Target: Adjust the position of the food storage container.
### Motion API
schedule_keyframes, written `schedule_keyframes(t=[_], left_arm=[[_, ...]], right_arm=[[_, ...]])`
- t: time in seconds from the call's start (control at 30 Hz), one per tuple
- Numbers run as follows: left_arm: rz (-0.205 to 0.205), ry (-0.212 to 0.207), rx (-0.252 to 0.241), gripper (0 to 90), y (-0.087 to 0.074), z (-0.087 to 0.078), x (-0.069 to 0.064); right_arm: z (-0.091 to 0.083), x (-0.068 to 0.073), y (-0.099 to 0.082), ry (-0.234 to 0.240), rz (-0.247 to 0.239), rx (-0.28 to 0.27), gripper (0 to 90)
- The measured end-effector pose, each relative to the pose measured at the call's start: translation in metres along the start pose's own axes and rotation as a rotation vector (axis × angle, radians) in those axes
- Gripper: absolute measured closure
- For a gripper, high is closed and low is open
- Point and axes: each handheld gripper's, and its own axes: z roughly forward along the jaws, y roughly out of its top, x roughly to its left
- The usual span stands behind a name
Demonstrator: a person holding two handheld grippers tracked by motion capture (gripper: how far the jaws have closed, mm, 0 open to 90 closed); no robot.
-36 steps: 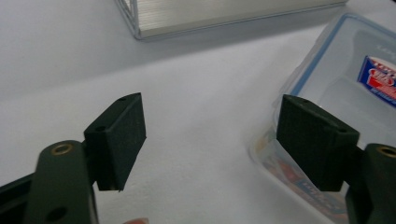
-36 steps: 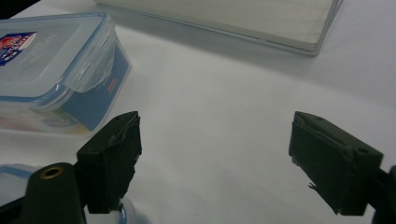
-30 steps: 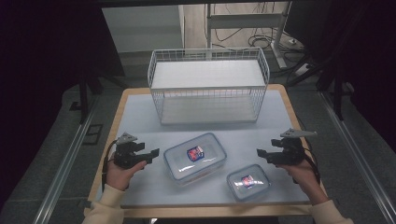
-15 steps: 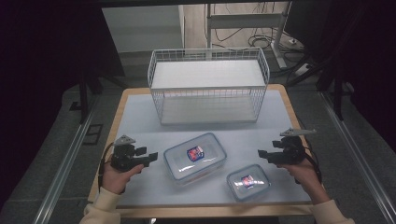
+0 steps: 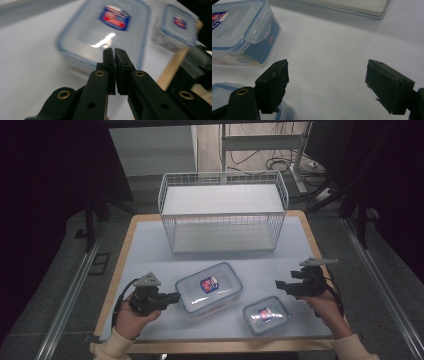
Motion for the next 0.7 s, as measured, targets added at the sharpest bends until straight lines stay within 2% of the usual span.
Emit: schedule_keyframes(t=[0.17, 0.3, 0.53, 0.63, 0.7], left_arm=[[0.045, -0.056, 0.049, 89.6, -0.005, 0.018, -0.022], [0.077, -0.068, 0.116, 89.9, -0.011, 0.034, -0.034], [0.106, -0.054, 0.196, 90.0, -0.023, 0.055, -0.044], [0.112, -0.023, 0.216, 90.0, -0.026, 0.061, -0.041], [0.102, -0.022, 0.214, 90.0, -0.027, 0.063, -0.039]], right_arm=[[0.002, 0.0, -0.001, 0.002, -0.001, 0.005, 19.0], [0.003, 0.001, -0.001, 0.001, 0.0, 0.006, 19.0], [0.005, 0.0, -0.003, -0.004, -0.002, 0.01, 19.0], [0.006, 0.001, -0.003, -0.003, -0.004, 0.015, 19.0], [0.008, 0.0, -0.003, -0.002, -0.008, 0.019, 19.0]])
